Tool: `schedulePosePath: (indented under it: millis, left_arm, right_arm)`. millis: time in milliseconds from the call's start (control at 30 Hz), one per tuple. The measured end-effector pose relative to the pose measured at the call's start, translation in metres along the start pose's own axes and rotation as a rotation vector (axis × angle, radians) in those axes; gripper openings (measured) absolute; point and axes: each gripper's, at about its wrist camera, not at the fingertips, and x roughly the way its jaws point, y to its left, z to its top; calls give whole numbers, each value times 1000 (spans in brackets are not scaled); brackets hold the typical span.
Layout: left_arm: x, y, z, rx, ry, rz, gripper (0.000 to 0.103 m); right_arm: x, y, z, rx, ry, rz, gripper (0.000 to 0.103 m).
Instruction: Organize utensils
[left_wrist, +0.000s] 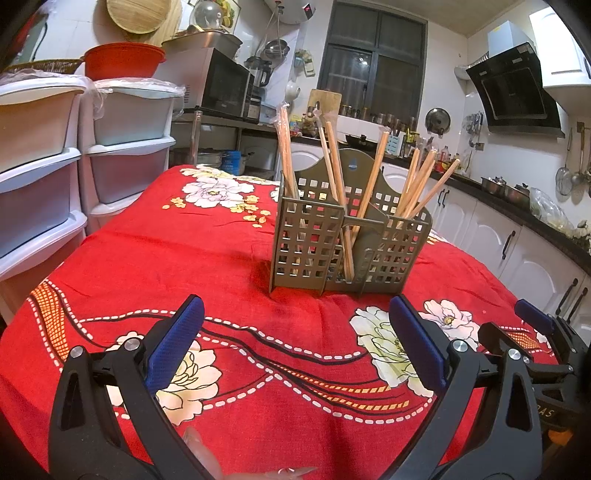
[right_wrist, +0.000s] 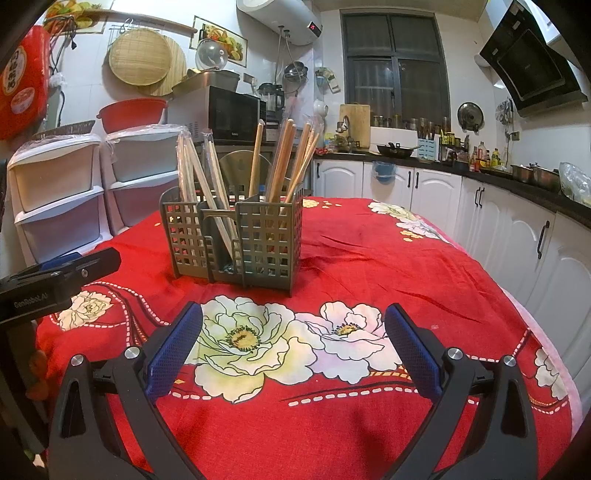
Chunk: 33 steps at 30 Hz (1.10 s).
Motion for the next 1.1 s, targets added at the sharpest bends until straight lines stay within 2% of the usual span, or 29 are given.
schedulePosePath:
  millis: [700, 1100]
  left_arm:
    - [-1, -1, 1, -4, 3, -18, 92]
    - [5, 2, 0, -17, 46, -9, 92]
  right_arm:
    - [0, -3, -2, -6, 16, -1, 96]
    - [2, 1, 0, -11, 20, -11, 96]
